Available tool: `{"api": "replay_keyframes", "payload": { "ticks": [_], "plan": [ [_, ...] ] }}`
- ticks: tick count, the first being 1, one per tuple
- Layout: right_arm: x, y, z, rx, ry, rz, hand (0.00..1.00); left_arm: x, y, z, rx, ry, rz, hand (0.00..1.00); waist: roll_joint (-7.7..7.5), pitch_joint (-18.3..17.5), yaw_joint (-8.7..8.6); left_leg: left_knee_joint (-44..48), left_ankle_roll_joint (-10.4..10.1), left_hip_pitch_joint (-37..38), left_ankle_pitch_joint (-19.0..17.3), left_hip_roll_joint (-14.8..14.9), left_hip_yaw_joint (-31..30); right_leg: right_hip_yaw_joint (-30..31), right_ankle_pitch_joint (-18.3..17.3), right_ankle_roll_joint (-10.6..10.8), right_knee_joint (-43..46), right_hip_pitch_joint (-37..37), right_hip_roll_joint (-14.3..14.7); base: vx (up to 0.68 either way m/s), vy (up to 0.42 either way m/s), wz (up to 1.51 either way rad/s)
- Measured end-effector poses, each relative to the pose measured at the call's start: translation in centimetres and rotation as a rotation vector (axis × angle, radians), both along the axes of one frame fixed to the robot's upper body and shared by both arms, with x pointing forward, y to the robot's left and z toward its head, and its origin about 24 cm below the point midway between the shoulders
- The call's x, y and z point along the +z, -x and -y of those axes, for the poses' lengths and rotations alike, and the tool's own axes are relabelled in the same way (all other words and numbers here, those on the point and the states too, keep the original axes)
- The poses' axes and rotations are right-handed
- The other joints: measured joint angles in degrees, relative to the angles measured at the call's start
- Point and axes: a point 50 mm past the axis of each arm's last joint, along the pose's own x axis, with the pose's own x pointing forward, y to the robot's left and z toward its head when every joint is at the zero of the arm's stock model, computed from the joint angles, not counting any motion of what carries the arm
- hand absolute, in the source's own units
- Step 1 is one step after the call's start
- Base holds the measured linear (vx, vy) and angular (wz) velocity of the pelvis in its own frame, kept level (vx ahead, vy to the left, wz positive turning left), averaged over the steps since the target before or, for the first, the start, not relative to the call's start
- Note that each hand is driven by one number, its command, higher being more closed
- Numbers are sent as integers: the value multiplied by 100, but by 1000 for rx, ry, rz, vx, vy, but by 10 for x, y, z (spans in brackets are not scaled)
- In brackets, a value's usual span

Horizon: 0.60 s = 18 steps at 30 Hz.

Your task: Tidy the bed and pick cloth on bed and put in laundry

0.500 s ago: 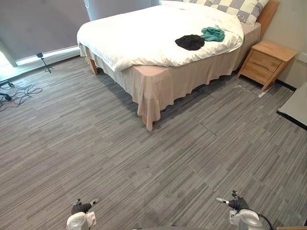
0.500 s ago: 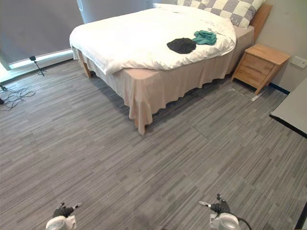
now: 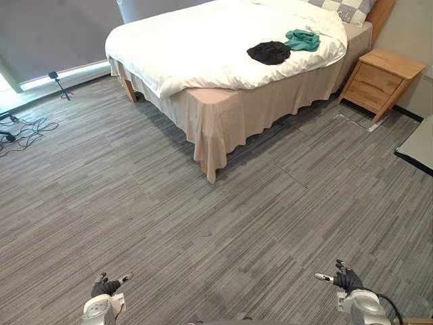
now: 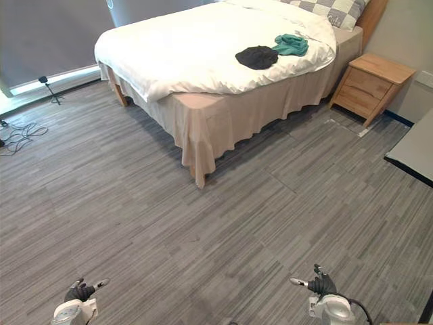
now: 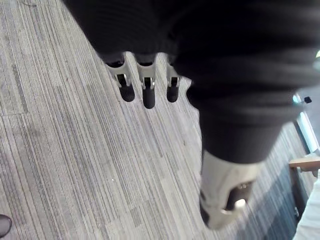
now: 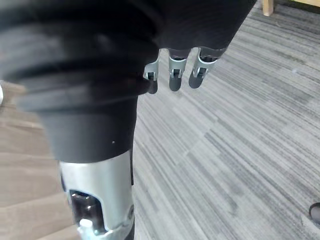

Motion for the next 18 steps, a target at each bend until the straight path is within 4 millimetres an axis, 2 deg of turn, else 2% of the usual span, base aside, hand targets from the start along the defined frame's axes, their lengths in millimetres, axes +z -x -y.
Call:
{"api": "replay_keyframes", "payload": {
  "ticks": [18],
  "plan": [
    [-4,4,-4,12,-2,-20,0,-8,4,16,-22,31,-5,0,18,-108,-60,44,5,15,-11,43,184,-27,-36,51,215,-92,3,-4,-17,-1]
  ]
}}
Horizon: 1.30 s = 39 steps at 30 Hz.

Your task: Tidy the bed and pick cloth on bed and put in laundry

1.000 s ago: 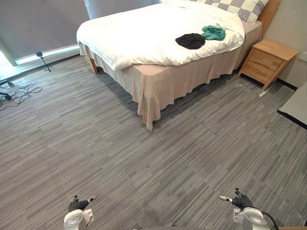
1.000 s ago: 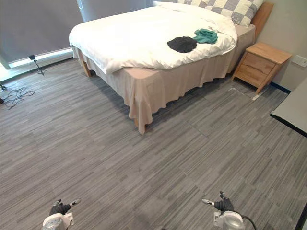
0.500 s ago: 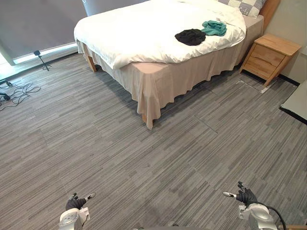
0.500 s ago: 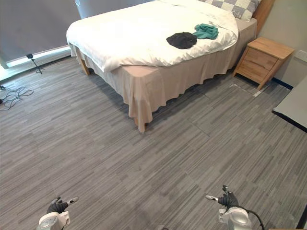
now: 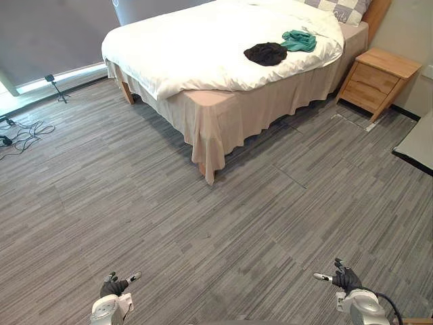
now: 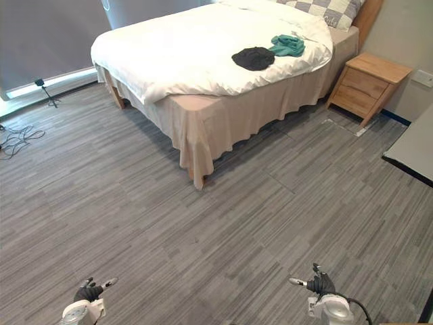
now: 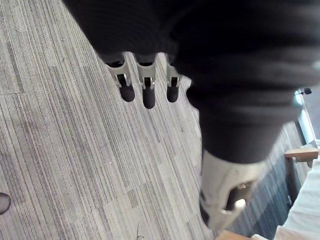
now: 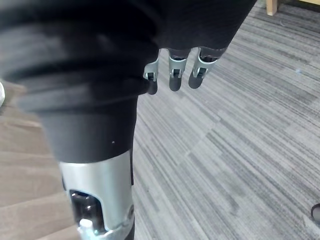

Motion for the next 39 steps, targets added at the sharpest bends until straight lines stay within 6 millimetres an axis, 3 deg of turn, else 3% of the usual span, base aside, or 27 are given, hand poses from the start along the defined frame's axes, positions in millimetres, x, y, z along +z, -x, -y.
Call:
{"api": "replay_keyframes", "payload": {
  "ticks": [2,5,7,8,10,12,14,16,17,18,19,20,21,22,23,24,25,26,27,29,31,32,33,35,37,38,39],
  "plan": [
    [1,-2,0,1,-1,4,0,-1,-1,3,-17,2,-4,0,16,36,1,100,14,-28,-20,25,37,-3,-162,113,544,-261,-52,-50,-9,-15],
    [-2,-1,-5,-2,-15,0,0,-1,-7,9,-66,3,-5,0,21,190,-2,381,169,2,-307,66,236,-214,-529,473,2585,-1096,-353,-84,31,-12],
    [-10,2,-18,-4,-56,-10,0,0,-4,5,-63,-9,-10,0,-132,363,-34,381,246,230,-427,-29,282,-460,-462,362,3897,-1629,-723,-98,19,-13],
    [-18,12,-25,-14,-89,-51,0,-1,1,3,-61,-11,-25,0,-173,403,-55,403,266,305,-569,-24,257,-456,-699,416,4158,-1772,-754,-26,2,-6],
    [-24,21,-28,-24,-116,-98,0,-2,2,3,-66,-9,-32,0,-176,434,-134,548,198,291,-678,97,179,-466,-841,372,3899,-1938,-708,55,-25,11],
    [-25,23,-28,-29,-122,-109,0,-1,-2,3,-73,-6,-23,0,-153,523,-205,607,136,298,-724,273,90,-499,-746,290,3173,-2046,-615,127,-67,21],
    [-26,24,-29,-43,-136,-103,0,3,-11,0,-96,-23,-7,0,-199,632,-219,694,-31,306,-815,526,73,-455,175,238,1215,-2104,-432,279,-157,5],
    [-26,24,-33,-62,-157,-90,0,7,-13,-5,-102,-38,-1,0,-379,722,-206,710,-203,404,-890,509,39,-312,684,397,434,-2198,-538,341,-255,5],
    [-29,31,-35,-100,-172,-91,0,7,-12,-8,-110,-47,-8,0,-540,817,-218,779,-393,572,-1047,512,17,-161,763,456,249,-2187,-679,456,-408,14],
    [-33,44,-34,-139,-176,-112,0,6,-9,-8,-99,-43,-14,0,-546,877,-211,795,-567,896,-1295,631,-4,-154,1124,361,477,-2147,-728,437,-382,17],
    [-32,46,-31,-157,-173,-111,0,4,-9,-4,-93,-30,-13,0,-424,884,-232,779,-492,1050,-1416,831,-8,-243,1157,268,865,-2181,-598,465,-388,21],
    [-31,52,-27,-173,-166,-111,0,1,-6,0,-93,-21,-17,0,-67,704,-305,730,-67,1072,-1613,1096,-15,-484,832,63,1537,-2491,-394,527,-352,-4],
    [-30,53,-26,-182,-170,-104,0,1,-2,-2,-61,-19,-7,0,19,596,-224,1092,197,1032,-1370,1183,-61,-525,519,-226,1858,-2651,-285,638,-426,-36],
    [-30,46,-28,-176,-182,-94,0,1,-1,-2,-25,-10,7,0,31,610,-167,2171,-134,543,-1005,1382,-48,-459,409,-384,1892,-2601,-198,558,-362,-51],
    [-29,45,-28,-171,-184,-90,0,0,-1,0,-13,-1,9,0,59,614,-156,2872,-170,220,-752,1512,-144,-459,372,-428,1809,-2472,-145,561,-351,-28],
    [-28,45,-26,-163,-181,-90,0,-4,1,8,-10,21,8,0,155,643,-164,4310,2,-423,72,1804,-397,-472,240,-538,1528,-2061,4,570,-263,-1],
    [-28,47,-25,-134,-165,-106,0,-8,5,18,-11,46,9,0,253,711,-131,5673,-166,-1041,72,2004,-705,-459,122,-604,1249,-1563,168,578,-214,5],
    [-29,46,-26,-122,-161,-111,0,-10,8,22,-11,54,8,0,270,750,-116,6213,-206,-1339,-21,2013,-809,-451,59,-648,1128,-1272,219,545,-155,-1],
    [-30,44,-30,-98,-163,-112,0,-12,15,25,-11,65,-4,0,192,782,-79,6601,-202,-1739,-174,1891,-886,-427,-43,-756,956,-869,224,495,-152,-9],
    [-29,42,-33,-78,-157,-95,0,-16,27,31,-3,80,-16,0,135,804,100,6269,-83,-2308,-359,1592,-671,-384,-126,-683,578,-286,237,483,-152,-24],
    [-26,32,-34,-51,-147,-69,0,-18,35,37,25,100,-5,0,99,815,307,5201,-29,-2717,-376,1372,-62,-282,-170,-628,204,141,242,613,-85,-29],
    [-18,18,-33,2,-114,-24,0,-21,44,42,52,119,-15,0,84,810,407,3714,106,-2802,-221,1171,786,-300,-200,-591,-5,433,231,638,-18,-14],
    [-16,14,-33,12,-106,-9,0,-21,46,43,55,123,-21,0,83,808,413,3230,170,-2787,-118,1103,1073,-349,-223,-559,-82,526,230,667,19,3],
    [-7,3,-31,30,-84,45,0,-22,47,45,73,135,-18,0,69,813,404,1720,547,-2601,310,768,2245,-556,-484,-334,-182,993,228,539,48,32],
    [-5,1,-30,30,-78,54,0,-21,45,45,72,133,-10,0,45,772,396,998,634,-2383,377,464,2650,-687,-851,-171,-25,1289,227,509,79,34],
    [-5,0,-30,34,-79,47,0,-21,45,43,76,129,-13,0,29,687,410,853,904,-2361,512,362,2570,-707,-1148,-167,157,1314,218,775,152,27],
    [-8,-1,-34,47,-91,22,0,-21,44,39,94,123,-19,0,-196,567,417,1028,1484,-2449,736,135,2505,-751,-1502,-63,600,1191,-42,661,144,32]
  ]
}}
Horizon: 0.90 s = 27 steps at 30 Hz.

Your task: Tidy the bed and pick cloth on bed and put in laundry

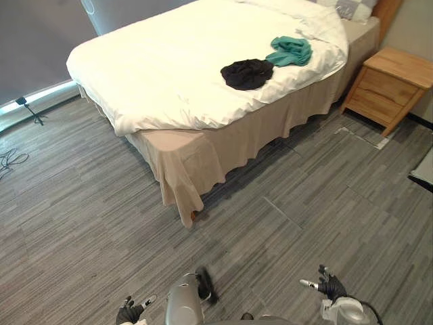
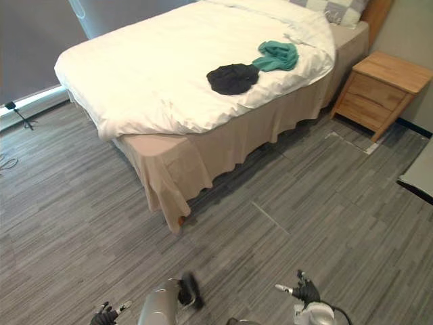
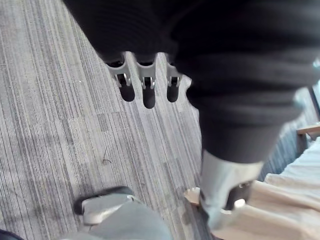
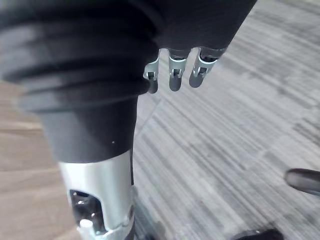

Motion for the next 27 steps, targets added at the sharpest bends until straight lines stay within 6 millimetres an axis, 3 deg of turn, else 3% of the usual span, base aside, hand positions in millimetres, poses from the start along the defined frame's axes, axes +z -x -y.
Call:
{"api": "replay_keyframes", "payload": {
  "ticks": [1,2,3,4,5,8,10,11,13,15,16,18,19,21,22,23,25,27],
  "plan": [
    [0,-4,-1,8,-5,-3,0,0,-3,1,0,3,0,0,-110,-100,-21,83,117,-69,-97,-119,-11,-80,-113,141,431,-180,-174,790,234,56],
    [-4,-6,-2,13,-22,-33,0,0,-13,5,-24,10,12,0,-255,-142,-68,240,120,-41,-441,-299,-195,-224,34,676,2581,-1074,-704,749,259,64],
    [-7,-6,-5,20,-29,-47,0,1,-15,5,-29,6,14,0,-303,-124,-90,314,95,58,-559,-383,-338,-222,197,882,3452,-1419,-987,829,311,74],
    [-10,-5,-7,20,-39,-67,0,0,-15,5,-40,5,5,0,-307,-112,-112,372,27,353,-744,-463,-512,-300,132,822,4255,-1626,-1257,550,207,61],
    [-13,-1,-9,15,-45,-84,0,0,-13,6,-48,3,-2,0,-257,-82,-125,372,-20,599,-832,-461,-609,-340,69,753,4442,-1659,-1344,611,191,65],
    [-15,0,-14,18,-50,-87,0,5,-22,-3,-105,-37,10,0,125,-6,-194,-116,-332,1582,-971,-384,-1510,-217,-78,748,3394,-2058,-1149,443,50,110],
    [-17,7,-13,-17,-53,-99,0,11,-33,-12,-111,-62,41,0,149,-21,-246,-267,-464,1673,-1006,-388,-2030,273,113,902,2237,-2366,-1022,309,-89,144],
    [-21,16,-15,-65,-71,-112,0,15,-40,-19,-110,-78,61,0,120,-20,-259,-259,-559,1676,-1058,-407,-2391,845,421,907,1469,-2527,-947,261,-130,125],
    [-29,32,-22,-140,-108,-149,0,17,-42,-23,-98,-88,73,0,5,-38,-263,-259,-639,1765,-1072,-417,-2916,1727,963,831,758,-2570,-877,327,-194,161],
    [-38,50,-36,-199,-163,-211,0,18,-35,-29,-54,-93,74,0,-88,-93,-246,-255,-808,1958,-1169,-385,-3227,1844,1403,830,549,-2470,-888,355,-250,130],
    [-43,52,-48,-211,-204,-242,0,17,-18,-34,15,-88,69,0,-248,-199,-158,-129,-1017,2013,-1291,-351,-3202,1660,1768,754,392,-2435,-889,369,-284,69],
    [-44,49,-54,-212,-225,-254,0,14,-3,-36,56,-77,44,0,-396,-216,-120,162,-1286,2021,-1459,-336,-3201,1494,2246,571,87,-2261,-825,340,-325,53],
    [-41,43,-46,-242,-223,-239,0,9,4,-27,80,-46,28,0,-286,-199,-58,469,-1513,1947,-1620,-181,-3154,1218,2052,695,-106,-2022,-814,335,-368,44],
    [-36,39,-29,-297,-210,-215,0,0,7,-6,72,18,10,0,-59,-190,-37,746,-1598,1821,-1676,64,-2973,965,2055,698,-405,-1817,-683,252,-307,41],
    [-31,38,-11,-343,-195,-203,0,-7,10,12,72,67,-18,0,172,-157,-39,506,-1699,1886,-1596,185,-2737,896,2051,694,-463,-1795,-561,205,-258,22],
    [-27,38,2,-376,-183,-197,0,-9,14,17,72,69,-51,0,302,-154,-47,70,-1805,2086,-1351,171,-2611,893,2013,630,-467,-1788,-538,148,-193,11],
    [-25,42,10,-419,-186,-190,0,-8,17,8,94,20,-74,0,344,-166,-107,-320,-1862,2301,-1075,150,-2520,840,1996,606,-492,-1711,-520,90,-135,7],
    [-24,49,16,-462,-192,-192,0,4,10,-24,159,-110,-56,0,362,-183,-213,-522,-1812,2453,-855,155,-2433,709,1972,570,-568,-1540,-502,35,-135,24]
  ]
}}
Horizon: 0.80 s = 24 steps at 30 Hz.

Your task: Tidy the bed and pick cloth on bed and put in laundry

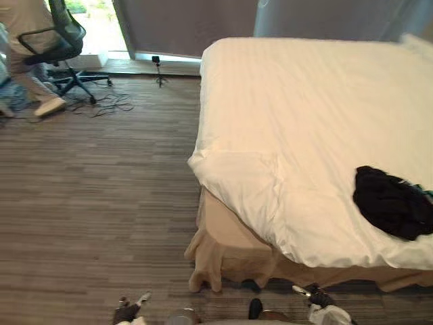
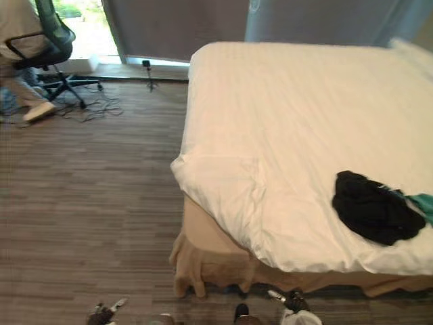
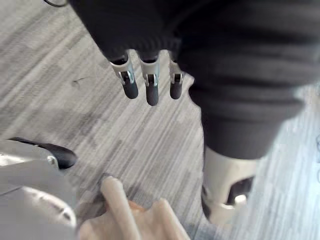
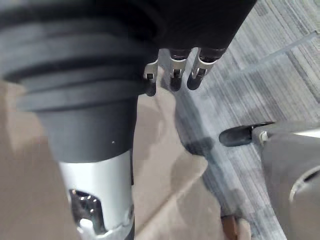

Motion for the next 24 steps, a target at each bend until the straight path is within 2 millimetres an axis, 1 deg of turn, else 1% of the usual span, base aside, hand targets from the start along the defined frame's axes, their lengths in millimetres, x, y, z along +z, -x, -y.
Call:
{"api": "replay_keyframes", "payload": {
  "ticks": [1,2,3,4,5,6,7,8,9,10,11,12,13,14,15,16,17,18,19,20,21,22,24],
  "plan": [
    [-1,4,0,-4,-1,-6,0,16,-10,-28,35,-121,47,0,-32,-31,1,-17,-12,4,19,44,145,-4,-9,-16,-25,9,42,-22,-93,13],
    [-2,6,-2,-4,-5,-10,0,28,-16,-45,51,-194,79,0,-53,-44,8,-26,-11,1,20,66,236,-10,-26,-43,-49,16,64,-82,-100,8],
    [-5,11,-8,0,-19,-21,0,70,-39,-91,63,-404,191,0,-102,-72,15,-67,-11,-12,20,123,338,-53,-36,-62,-109,28,127,-86,-81,11],
    [-9,16,-15,-1,-32,-30,0,107,-57,-118,62,-540,295,0,-153,-111,18,-114,-10,-21,18,133,444,-70,-78,-130,-152,31,149,-129,-92,18],
    [-12,23,-22,18,-40,-50,0,155,-79,-140,50,-699,433,0,-81,-184,16,-216,43,-29,-23,191,632,-126,-77,-215,-238,38,226,-77,-38,15],
    [-14,27,-26,32,-46,-62,0,180,-90,-147,33,-774,505,0,-106,-246,12,-260,57,-30,-47,217,711,-149,-57,-246,-285,45,258,-120,-48,10],
    [-19,35,-38,50,-73,-88,0,238,-115,-154,-37,-935,670,0,-103,-342,12,-268,51,-70,-48,228,796,-154,14,-322,-424,70,283,-101,-30,-1],
    [-21,38,-43,46,-87,-93,0,260,-123,-153,-80,-988,738,0,-107,-399,10,-267,51,-111,-49,225,840,-151,80,-310,-499,90,287,-113,-34,-12],
    [-23,42,-49,51,-102,-103,0,292,-138,-146,-169,-1060,841,0,-90,-505,-2,-272,45,-106,-54,208,916,-136,155,-313,-633,138,287,-60,-12,-20],
    [-25,49,-54,45,-115,-114,0,322,-156,-130,-278,-1110,959,0,-53,-614,-23,-280,27,-93,-67,199,1027,-98,195,-301,-666,136,284,-28,-5,-19],
    [-26,51,-56,42,-120,-119,0,332,-165,-121,-338,-1123,1008,0,-43,-646,-35,-280,26,-87,-68,199,1067,-82,201,-295,-666,137,276,-44,2,-19],
    [-27,56,-59,37,-127,-129,0,351,-185,-96,-472,-1129,1113,0,-26,-710,-45,-270,-4,-85,-90,214,1214,-36,213,-301,-667,130,271,-38,-2,-13],
    [-27,58,-60,35,-129,-131,0,356,-193,-86,-522,-1126,1146,0,-16,-721,-51,-254,-9,-85,-94,222,1263,-3,216,-303,-668,121,275,-54,-15,-24],
    [-27,59,-60,31,-124,-133,0,365,-210,-61,-651,-1103,1203,0,-15,-737,-85,-241,-10,-83,-94,242,1388,84,233,-312,-668,85,292,-32,-26,-22],
    [-26,58,-59,31,-120,-130,0,366,-218,-50,-711,-1089,1216,0,-8,-737,-117,-243,-12,-95,-92,250,1431,111,250,-316,-665,51,301,-37,-50,-42],
    [-25,53,-57,31,-106,-112,0,365,-232,-26,-845,-1050,1224,0,18,-729,-177,-240,-23,-102,-84,274,1574,247,294,-319,-662,-23,341,-22,-59,-45],
    [-24,53,-57,29,-102,-109,0,359,-243,-7,-934,-1015,1214,0,23,-730,-233,-237,-45,-96,-67,290,1657,325,315,-316,-661,-75,376,-14,-62,-42],
    [-24,53,-57,28,-103,-109,0,356,-247,1,-970,-999,1209,0,19,-727,-282,-238,-51,-96,-63,299,1664,352,317,-315,-660,-81,388,3,-49,-19],
    [-24,53,-57,23,-104,-109,0,349,-252,14,-1020,-969,1195,0,12,-722,-363,-240,-60,-88,-57,315,1666,358,319,-312,-660,-83,410,15,-72,-14],
    [-24,55,-57,19,-104,-110,0,335,-260,31,-1089,-924,1159,0,-2,-710,-464,-246,-68,-46,-52,337,1740,422,322,-314,-659,-90,448,12,-82,-43],
    [-24,56,-57,19,-97,-107,0,312,-270,51,-1162,-868,1082,0,-6,-700,-509,-252,-86,-13,-42,354,1899,576,341,-334,-658,-145,494,0,-78,-50],
    [-24,55,-56,21,-92,-103,0,306,-273,56,-1181,-857,1052,0,0,-681,-540,-257,-98,4,-34,355,1947,591,357,-337,-658,-165,500,-1,-55,-47],
    [-23,52,-55,49,-66,-88,0,286,-283,65,-1223,-838,933,0,29,-507,-717,-344,-126,77,-10,345,2037,704,389,-346,-657,-185,539,-59,-49,-32]
  ]
}}
